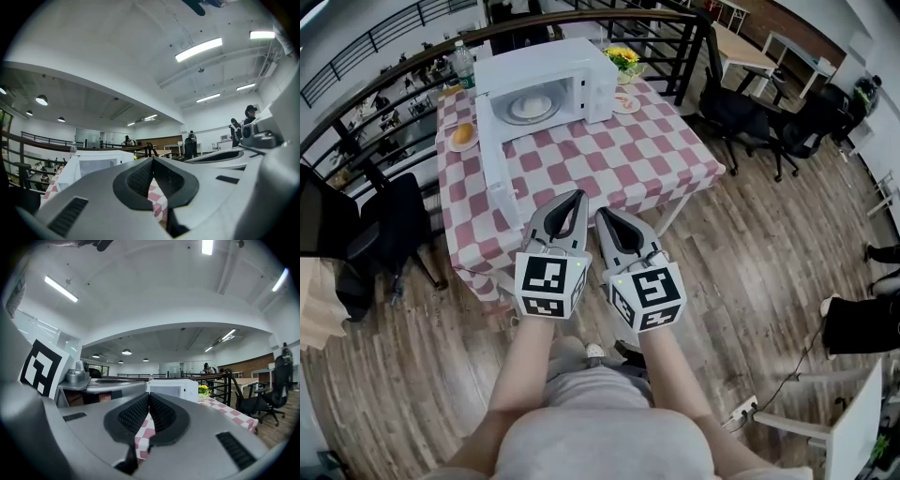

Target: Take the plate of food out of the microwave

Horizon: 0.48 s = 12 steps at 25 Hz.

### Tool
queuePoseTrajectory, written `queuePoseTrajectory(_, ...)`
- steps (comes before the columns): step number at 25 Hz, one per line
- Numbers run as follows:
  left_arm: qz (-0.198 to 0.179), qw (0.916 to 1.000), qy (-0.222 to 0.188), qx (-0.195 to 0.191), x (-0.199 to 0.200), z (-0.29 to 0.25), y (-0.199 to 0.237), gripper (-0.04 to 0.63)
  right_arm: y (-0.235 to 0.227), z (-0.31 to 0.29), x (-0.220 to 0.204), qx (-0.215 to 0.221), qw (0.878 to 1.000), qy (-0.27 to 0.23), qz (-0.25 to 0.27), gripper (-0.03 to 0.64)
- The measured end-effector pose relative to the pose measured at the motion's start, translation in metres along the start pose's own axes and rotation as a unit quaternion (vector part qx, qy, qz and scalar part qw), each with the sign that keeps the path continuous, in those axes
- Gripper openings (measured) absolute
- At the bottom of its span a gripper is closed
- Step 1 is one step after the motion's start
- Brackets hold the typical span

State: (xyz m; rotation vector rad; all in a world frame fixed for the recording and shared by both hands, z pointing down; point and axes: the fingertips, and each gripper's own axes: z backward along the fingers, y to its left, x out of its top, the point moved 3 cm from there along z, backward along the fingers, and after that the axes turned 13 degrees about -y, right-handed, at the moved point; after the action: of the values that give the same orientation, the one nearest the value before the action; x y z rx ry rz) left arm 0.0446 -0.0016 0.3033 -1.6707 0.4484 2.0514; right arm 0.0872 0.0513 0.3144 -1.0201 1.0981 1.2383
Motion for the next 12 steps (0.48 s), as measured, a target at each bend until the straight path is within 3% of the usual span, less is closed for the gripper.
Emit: queuePoseTrajectory(12, -0.016, 0.9996, -0.005, 0.021, -0.018, -0.036, 0.022, 0.002, -0.030, -0.031, -0.023, 0.004, 1.000, -0.004, -0.013, 0.025)
